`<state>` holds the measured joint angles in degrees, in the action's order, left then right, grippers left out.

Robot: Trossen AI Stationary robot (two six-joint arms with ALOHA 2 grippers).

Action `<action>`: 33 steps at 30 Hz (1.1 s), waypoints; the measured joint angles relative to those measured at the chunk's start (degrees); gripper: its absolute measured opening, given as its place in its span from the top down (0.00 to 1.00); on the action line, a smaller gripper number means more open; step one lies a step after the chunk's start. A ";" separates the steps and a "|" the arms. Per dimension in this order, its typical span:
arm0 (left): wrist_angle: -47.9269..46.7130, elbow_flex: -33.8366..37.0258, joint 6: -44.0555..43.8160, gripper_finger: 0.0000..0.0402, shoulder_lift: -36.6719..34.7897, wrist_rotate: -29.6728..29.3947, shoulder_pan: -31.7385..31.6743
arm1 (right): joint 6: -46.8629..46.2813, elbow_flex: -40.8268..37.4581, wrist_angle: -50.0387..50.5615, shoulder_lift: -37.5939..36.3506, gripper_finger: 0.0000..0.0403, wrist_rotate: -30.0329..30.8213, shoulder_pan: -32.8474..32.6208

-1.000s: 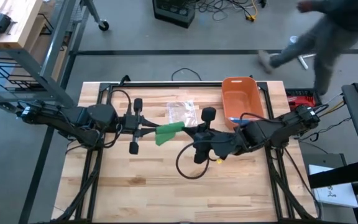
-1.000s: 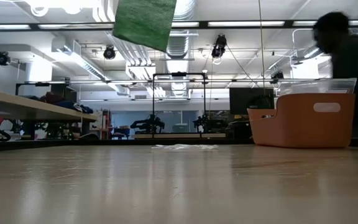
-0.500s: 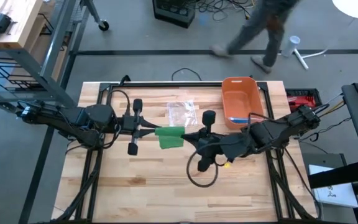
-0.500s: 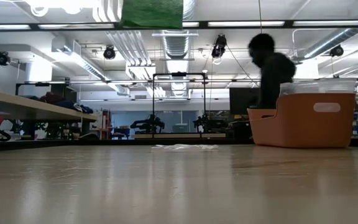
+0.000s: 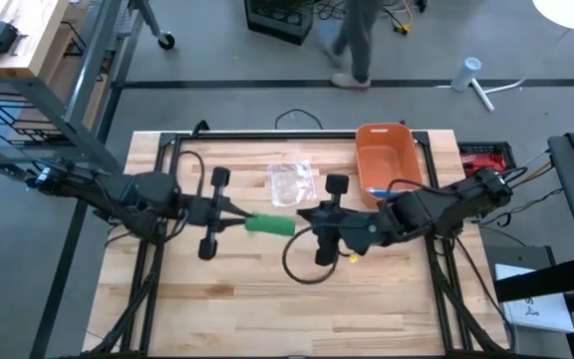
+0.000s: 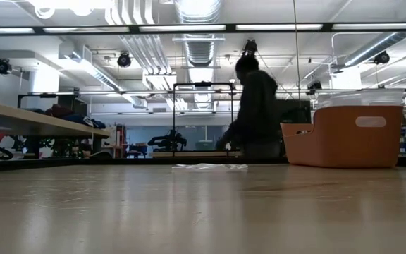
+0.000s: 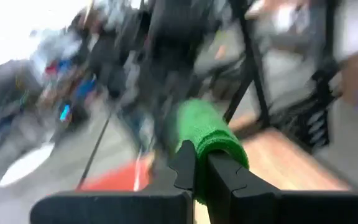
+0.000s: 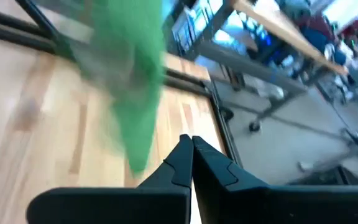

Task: Roll bandage
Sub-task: Roll the green bandage

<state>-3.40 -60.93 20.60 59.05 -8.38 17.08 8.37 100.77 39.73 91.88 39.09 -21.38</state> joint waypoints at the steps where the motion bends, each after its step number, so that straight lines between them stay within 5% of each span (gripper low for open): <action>1: 1.40 -0.18 0.96 1.00 -0.04 0.85 0.14 | -0.54 -0.12 0.97 0.00 1.00 0.25 0.07; 13: -2.38 -0.11 5.14 1.00 -0.06 -5.69 0.05 | 3.55 3.47 -3.59 -2.44 1.00 -0.05 -3.33; 19: -1.10 -0.11 6.16 1.00 0.48 -5.85 0.03 | 5.51 3.24 -5.80 -0.08 1.00 -5.05 -1.41; 33: -1.15 0.02 6.10 1.00 0.46 -4.96 0.80 | 0.33 3.23 1.72 1.26 1.00 0.94 -0.38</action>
<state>-4.55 -60.90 26.70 59.51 -13.33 17.88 8.71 104.01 41.45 93.14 40.03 -21.76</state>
